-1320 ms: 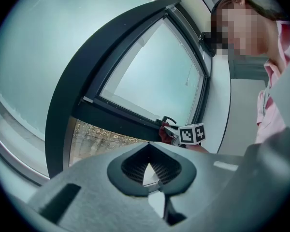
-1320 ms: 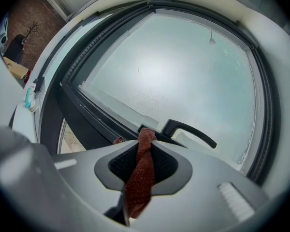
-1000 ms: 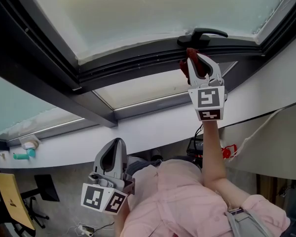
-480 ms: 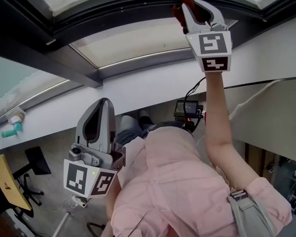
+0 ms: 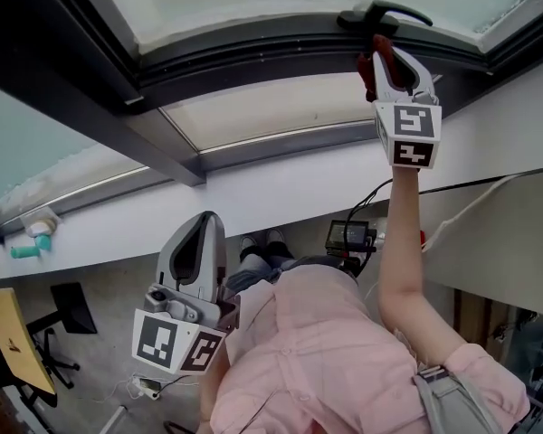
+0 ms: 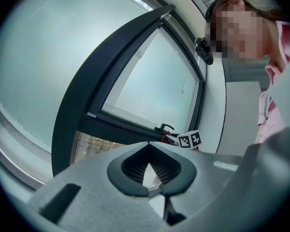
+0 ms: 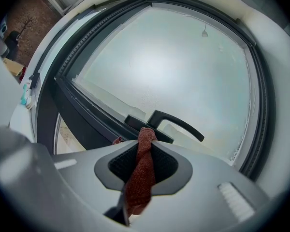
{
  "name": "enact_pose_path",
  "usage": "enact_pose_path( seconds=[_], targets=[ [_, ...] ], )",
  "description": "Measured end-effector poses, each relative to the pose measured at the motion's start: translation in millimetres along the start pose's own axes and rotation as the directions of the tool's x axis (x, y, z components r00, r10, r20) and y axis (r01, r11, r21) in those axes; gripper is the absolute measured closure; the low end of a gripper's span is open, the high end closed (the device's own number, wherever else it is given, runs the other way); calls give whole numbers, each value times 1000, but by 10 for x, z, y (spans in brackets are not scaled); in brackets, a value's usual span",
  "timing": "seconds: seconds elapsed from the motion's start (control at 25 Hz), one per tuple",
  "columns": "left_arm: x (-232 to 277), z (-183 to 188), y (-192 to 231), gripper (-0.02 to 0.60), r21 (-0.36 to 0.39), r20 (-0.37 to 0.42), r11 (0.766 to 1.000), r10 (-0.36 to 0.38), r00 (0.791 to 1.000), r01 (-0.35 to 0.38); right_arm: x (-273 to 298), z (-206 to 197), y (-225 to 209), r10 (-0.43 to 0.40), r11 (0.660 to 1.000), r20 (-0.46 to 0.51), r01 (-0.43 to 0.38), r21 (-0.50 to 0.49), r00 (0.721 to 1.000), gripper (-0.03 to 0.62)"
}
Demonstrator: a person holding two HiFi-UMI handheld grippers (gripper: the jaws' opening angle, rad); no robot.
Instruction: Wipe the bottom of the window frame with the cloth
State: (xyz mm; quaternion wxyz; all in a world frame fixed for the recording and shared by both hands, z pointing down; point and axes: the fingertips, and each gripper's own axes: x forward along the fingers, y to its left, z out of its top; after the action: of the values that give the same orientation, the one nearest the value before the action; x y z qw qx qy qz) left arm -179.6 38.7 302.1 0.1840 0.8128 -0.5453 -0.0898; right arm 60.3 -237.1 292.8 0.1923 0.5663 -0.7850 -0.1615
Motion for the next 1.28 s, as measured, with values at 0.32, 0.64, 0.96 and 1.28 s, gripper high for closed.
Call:
enact_pose_path(
  seconds=[0.32,0.64,0.96,1.28],
  targets=[
    [84,120,94,588,16,-34,999,-37,999,38,-241,199,355,78,983,59,-87,161,995,525],
    [96,213,97,588,27,-28,995,-90,996,91,-387,739,1937,424,874,194,-456,170,885,525],
    [-209,368,415,588,35,28,999,-27,999,26,-416,1218,2830,545,837,211,-540,-86,812,526],
    [-536,551,803,588,39,80,998,55,995,-59,-259,1477,3652,594,792,173,-534,-296,785,526]
  ],
)
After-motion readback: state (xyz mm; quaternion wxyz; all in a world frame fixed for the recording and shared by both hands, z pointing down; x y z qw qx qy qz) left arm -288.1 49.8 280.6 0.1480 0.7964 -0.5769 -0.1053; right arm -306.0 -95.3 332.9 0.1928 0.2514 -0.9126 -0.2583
